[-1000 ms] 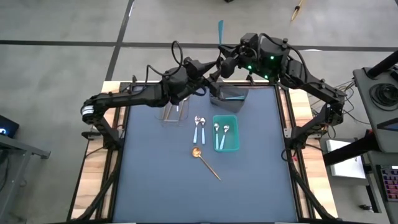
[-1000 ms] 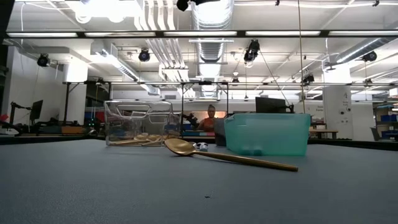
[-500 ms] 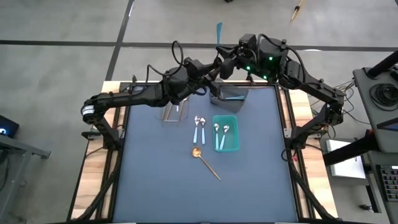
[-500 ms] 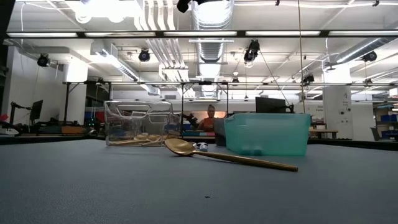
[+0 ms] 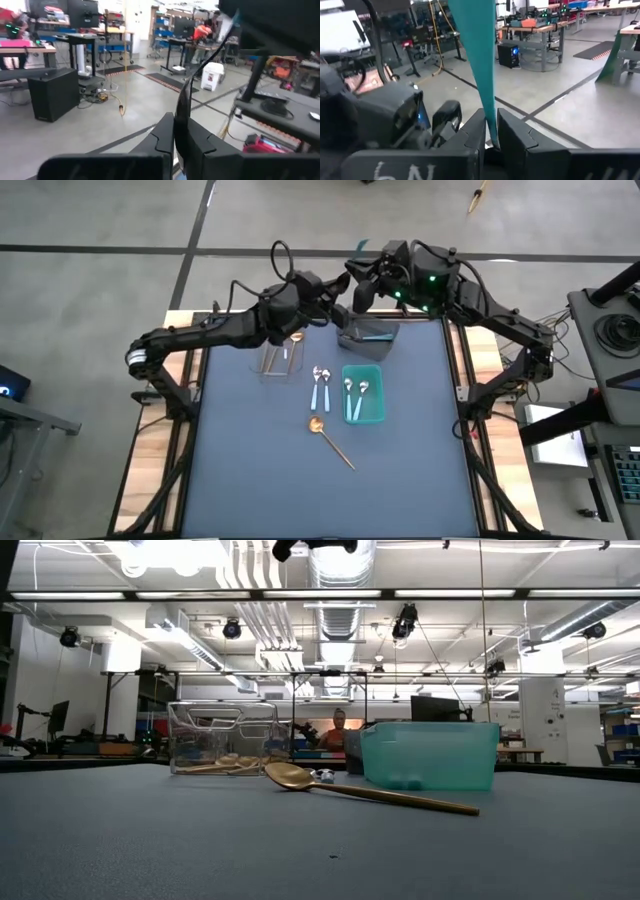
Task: Sort silverware by color (type)
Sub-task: Put the blue spoon into the black bin
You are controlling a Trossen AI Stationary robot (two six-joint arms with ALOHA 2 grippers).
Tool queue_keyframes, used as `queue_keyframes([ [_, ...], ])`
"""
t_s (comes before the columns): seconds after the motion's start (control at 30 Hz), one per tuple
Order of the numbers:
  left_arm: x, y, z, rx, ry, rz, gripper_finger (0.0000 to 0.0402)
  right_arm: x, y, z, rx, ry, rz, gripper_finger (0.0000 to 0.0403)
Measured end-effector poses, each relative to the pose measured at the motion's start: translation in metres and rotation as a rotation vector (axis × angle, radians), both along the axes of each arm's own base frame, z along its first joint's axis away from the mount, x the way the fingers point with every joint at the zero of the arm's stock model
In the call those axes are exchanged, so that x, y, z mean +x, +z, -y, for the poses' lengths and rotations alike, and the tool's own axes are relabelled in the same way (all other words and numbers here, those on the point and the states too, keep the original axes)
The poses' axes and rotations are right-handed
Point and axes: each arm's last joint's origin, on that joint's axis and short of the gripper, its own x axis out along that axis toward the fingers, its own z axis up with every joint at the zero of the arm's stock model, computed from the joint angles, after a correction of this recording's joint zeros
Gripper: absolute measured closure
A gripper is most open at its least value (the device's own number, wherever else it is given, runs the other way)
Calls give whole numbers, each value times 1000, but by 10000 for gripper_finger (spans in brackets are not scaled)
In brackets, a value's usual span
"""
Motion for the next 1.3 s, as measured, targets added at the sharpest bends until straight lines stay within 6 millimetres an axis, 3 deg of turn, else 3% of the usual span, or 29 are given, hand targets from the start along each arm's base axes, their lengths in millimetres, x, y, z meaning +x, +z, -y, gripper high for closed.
queue_keyframes([
  [0.83,-54,29,11,-66,-3,-73,401,-6,-11,3,54,-33,-118,242],
  [1.03,-71,29,13,-120,10,-136,401,-8,-21,-3,-111,69,-373,237],
  [1.3,-93,9,10,-382,-4,-275,401,-8,-41,-18,-391,288,-735,255],
])
